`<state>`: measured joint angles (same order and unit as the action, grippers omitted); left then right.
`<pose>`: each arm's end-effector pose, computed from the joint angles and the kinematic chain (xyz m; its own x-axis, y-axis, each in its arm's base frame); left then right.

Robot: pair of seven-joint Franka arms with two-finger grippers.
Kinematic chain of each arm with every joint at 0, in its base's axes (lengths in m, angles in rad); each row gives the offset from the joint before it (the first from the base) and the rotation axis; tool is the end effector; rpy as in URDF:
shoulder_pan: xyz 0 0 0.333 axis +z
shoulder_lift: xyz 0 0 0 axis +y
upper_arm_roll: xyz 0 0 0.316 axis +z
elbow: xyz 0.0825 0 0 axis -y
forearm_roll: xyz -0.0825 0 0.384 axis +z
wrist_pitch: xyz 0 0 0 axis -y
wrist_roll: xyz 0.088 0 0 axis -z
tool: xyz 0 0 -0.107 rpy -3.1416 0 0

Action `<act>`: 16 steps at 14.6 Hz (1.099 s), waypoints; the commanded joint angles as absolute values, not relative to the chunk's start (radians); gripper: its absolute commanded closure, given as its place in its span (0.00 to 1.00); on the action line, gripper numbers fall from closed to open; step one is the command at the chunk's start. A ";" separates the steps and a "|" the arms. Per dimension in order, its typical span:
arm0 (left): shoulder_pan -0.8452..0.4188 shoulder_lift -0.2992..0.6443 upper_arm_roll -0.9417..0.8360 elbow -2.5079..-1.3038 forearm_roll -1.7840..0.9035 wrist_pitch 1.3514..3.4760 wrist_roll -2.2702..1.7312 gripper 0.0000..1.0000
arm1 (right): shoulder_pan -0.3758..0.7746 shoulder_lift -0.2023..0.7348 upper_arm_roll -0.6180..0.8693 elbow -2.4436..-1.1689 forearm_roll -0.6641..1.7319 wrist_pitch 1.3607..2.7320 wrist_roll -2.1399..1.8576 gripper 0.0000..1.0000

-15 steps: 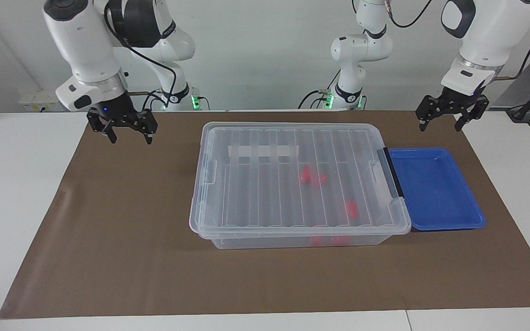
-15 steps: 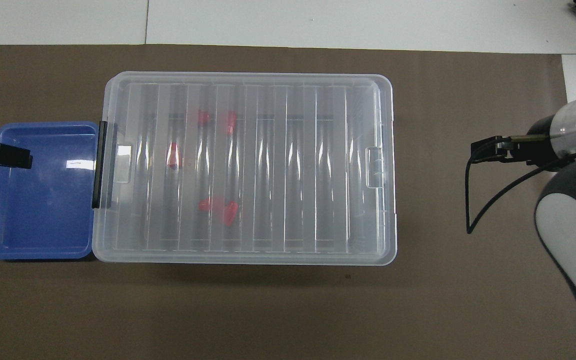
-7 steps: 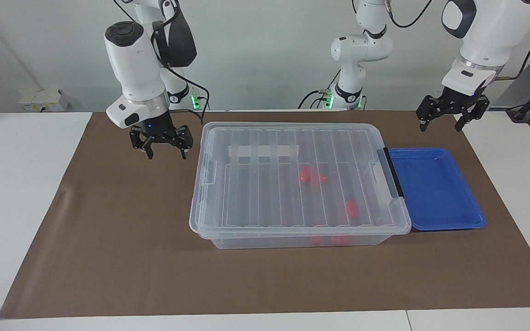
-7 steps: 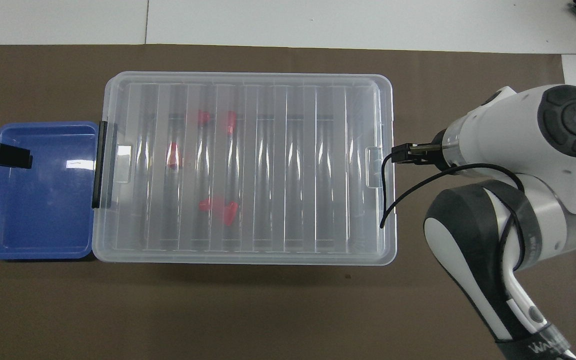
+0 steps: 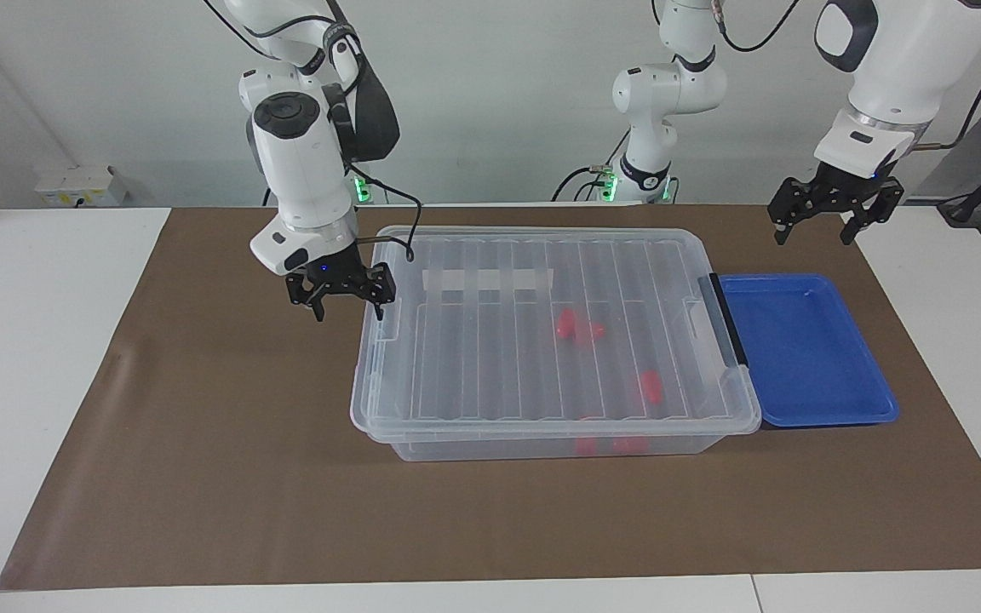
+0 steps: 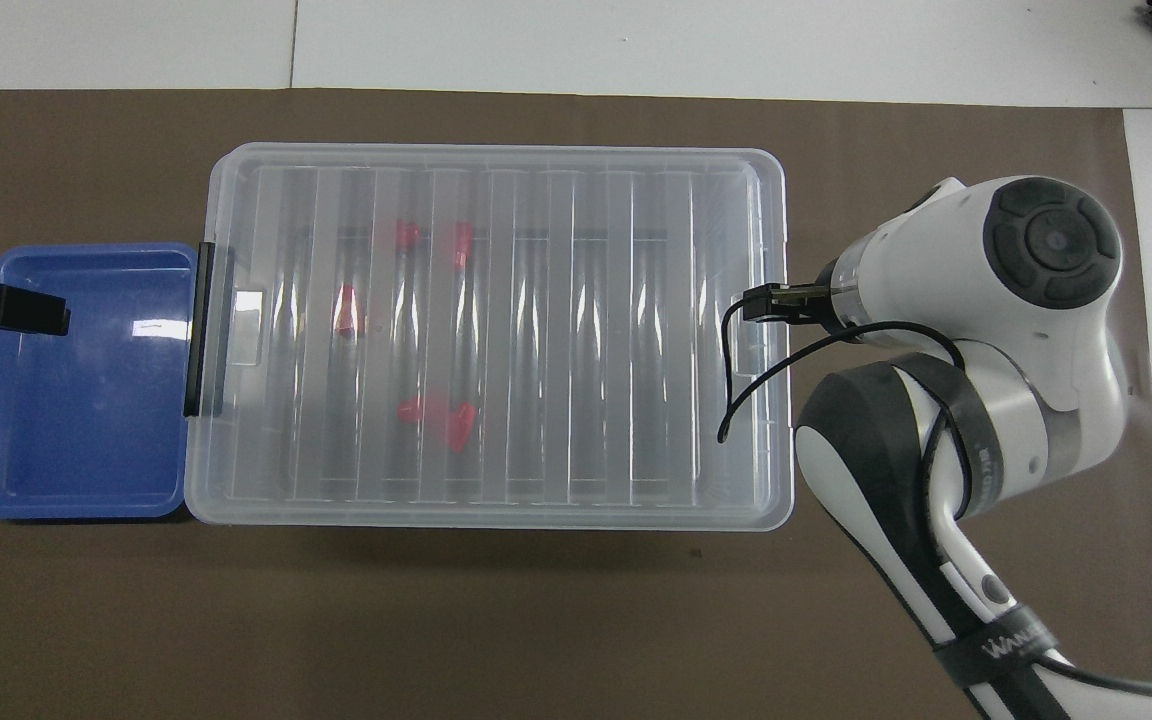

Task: Place red block in blue tray from box
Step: 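Reach the right gripper to the clear lid's edge and grip it, then slide the clear lid away with the right gripper while the left gripper reaches in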

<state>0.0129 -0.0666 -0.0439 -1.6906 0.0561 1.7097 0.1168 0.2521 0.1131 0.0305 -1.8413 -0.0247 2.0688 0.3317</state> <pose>0.5459 -0.0124 0.6168 0.9849 -0.1548 0.0778 -0.1496 -0.9864 -0.0684 0.5808 0.1667 0.4742 0.9927 -0.0397 0.1142 -0.0378 -0.9991 -0.0188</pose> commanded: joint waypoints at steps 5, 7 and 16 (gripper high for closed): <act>-0.008 -0.081 -0.035 -1.710 0.043 1.727 0.114 0.00 | 0.244 0.121 0.029 -1.850 -0.015 2.079 0.342 0.01; -0.008 -0.081 -0.037 -1.712 0.043 1.732 0.106 0.00 | 0.232 0.120 0.029 -1.856 -0.015 2.077 0.339 0.01; -0.084 -0.081 -0.048 -1.721 0.043 1.776 -0.150 0.00 | 0.123 0.121 0.029 -1.859 -0.015 2.071 0.190 0.01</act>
